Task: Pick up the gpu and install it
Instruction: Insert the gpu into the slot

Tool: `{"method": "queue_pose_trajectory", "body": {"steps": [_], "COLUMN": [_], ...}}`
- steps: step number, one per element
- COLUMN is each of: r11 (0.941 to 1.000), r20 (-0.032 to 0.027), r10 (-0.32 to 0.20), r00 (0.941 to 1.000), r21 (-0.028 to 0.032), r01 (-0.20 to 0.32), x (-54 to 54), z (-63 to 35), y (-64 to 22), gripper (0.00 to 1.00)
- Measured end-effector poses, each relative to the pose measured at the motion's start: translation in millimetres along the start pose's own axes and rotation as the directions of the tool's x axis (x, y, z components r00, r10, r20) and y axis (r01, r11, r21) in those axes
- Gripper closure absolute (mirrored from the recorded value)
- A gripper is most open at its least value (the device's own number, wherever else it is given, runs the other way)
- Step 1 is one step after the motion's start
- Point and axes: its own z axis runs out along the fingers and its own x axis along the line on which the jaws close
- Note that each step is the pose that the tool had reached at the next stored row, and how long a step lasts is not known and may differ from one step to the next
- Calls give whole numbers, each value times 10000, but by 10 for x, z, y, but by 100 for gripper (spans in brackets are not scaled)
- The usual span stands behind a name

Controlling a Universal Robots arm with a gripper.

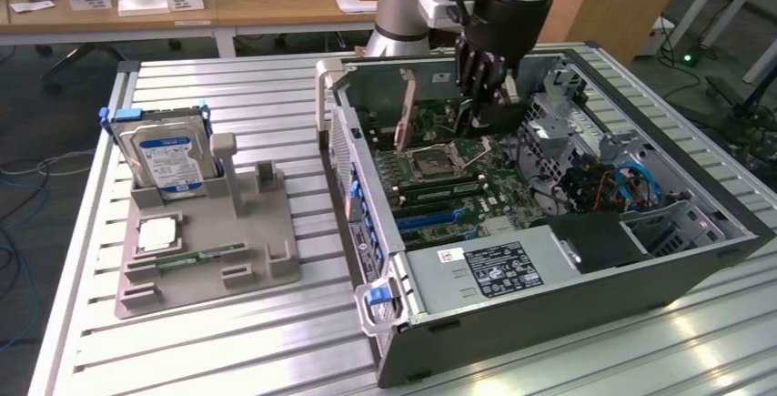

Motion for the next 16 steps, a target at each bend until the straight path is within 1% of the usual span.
{"method": "queue_pose_trajectory", "body": {"steps": [9, 16], "r11": [10000, 10000], "r20": [-14, -37], "r10": [0, 1], "r00": [10000, 10000], "r21": [-4, -8], "r01": [0, -1], "x": [4, 28], "z": [49, 87], "y": [55, 64], "gripper": [72, 72]}}
